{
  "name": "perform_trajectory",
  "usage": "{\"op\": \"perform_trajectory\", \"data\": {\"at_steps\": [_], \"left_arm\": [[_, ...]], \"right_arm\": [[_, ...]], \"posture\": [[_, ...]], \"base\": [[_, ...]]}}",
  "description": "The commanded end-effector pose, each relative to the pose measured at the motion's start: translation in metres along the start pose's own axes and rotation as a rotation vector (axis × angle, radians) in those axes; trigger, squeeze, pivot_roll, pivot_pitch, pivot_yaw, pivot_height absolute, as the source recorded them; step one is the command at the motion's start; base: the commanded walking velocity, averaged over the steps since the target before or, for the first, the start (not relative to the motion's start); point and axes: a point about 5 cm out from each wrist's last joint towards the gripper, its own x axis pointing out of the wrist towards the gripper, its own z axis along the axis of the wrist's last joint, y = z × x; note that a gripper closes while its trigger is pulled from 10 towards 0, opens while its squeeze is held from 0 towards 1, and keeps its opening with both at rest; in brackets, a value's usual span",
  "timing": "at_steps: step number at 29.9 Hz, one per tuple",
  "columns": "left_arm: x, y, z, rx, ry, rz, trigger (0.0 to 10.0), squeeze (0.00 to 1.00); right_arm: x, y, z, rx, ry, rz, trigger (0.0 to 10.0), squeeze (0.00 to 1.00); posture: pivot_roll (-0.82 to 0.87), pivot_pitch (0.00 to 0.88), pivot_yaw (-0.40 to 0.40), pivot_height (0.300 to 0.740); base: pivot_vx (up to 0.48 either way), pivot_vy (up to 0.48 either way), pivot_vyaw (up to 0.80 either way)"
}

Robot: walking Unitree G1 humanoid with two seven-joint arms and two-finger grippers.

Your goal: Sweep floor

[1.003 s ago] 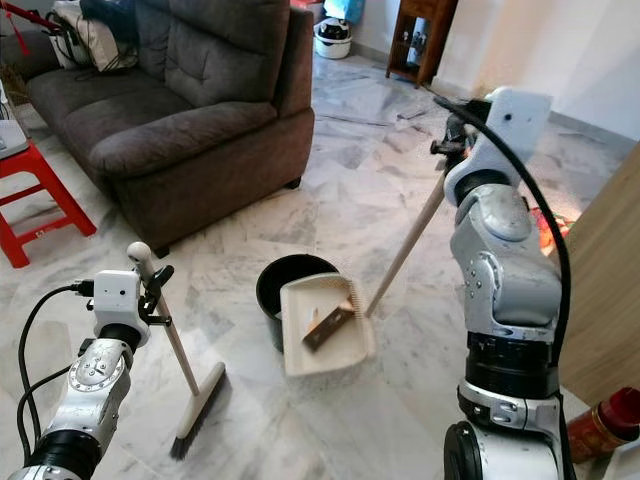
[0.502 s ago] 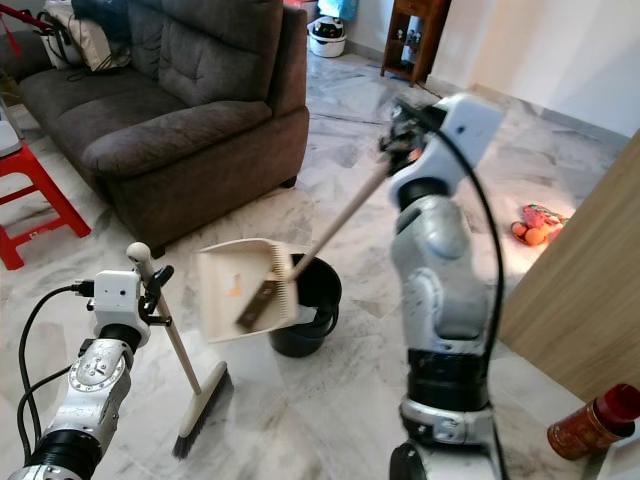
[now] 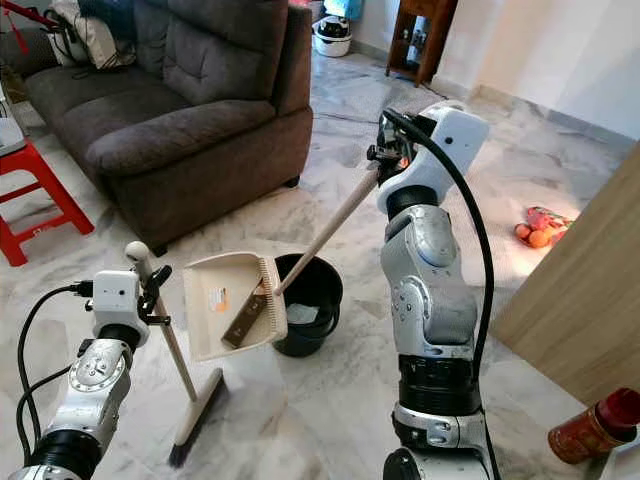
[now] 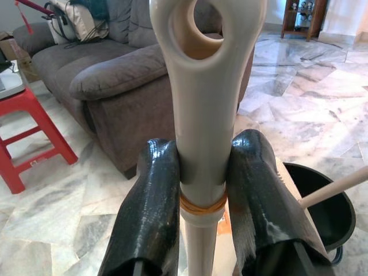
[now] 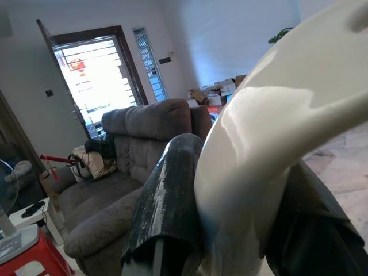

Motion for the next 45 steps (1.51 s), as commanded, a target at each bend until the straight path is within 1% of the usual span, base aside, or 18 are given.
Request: {"op": "perform_trajectory", "data": {"at_steps": [1, 9, 19, 23, 37, 45], "left_arm": [[0.004, -0.002, 0.012, 0.019, -0.065, -0.002, 10.0, 0.0], [0.005, -0.002, 0.014, 0.018, -0.074, 0.006, 10.0, 0.0], [0.005, -0.003, 0.014, 0.02, -0.074, -0.001, 10.0, 0.0], [0.005, -0.003, 0.014, 0.02, -0.074, -0.001, 10.0, 0.0], [0.006, -0.004, 0.016, 0.019, -0.083, -0.001, 10.0, 0.0], [0.007, -0.004, 0.018, 0.019, -0.087, -0.005, 10.0, 0.0]], "right_arm": [[0.001, 0.003, 0.008, 0.011, -0.05, 0.013, 10.0, 0.0], [0.002, 0.003, 0.005, 0.007, -0.038, 0.016, 10.0, 0.0], [0.001, -0.004, -0.003, 0.007, 0.004, -0.013, 10.0, 0.0], [0.001, -0.003, -0.004, 0.014, 0.004, -0.004, 10.0, 0.0], [0.002, -0.001, -0.003, 0.011, -0.007, 0.006, 10.0, 0.0], [0.002, 0.0, -0.002, 0.016, -0.011, 0.005, 10.0, 0.0]], "posture": [[0.02, 0.0, -0.051, 0.74], [0.02, 0.0, -0.054, 0.74], [0.02, 0.0, -0.054, 0.74], [0.02, 0.0, -0.052, 0.74], [0.02, 0.0, -0.053, 0.74], [0.02, 0.0, -0.05, 0.74]], "base": [[0.0, 0.0, 0.0], [0.0, 0.0, 0.0], [0.0, 0.0, 0.0], [0.0, 0.0, -0.73], [0.0, 0.0, 0.0], [0.247, 0.0, 0.0]]}}
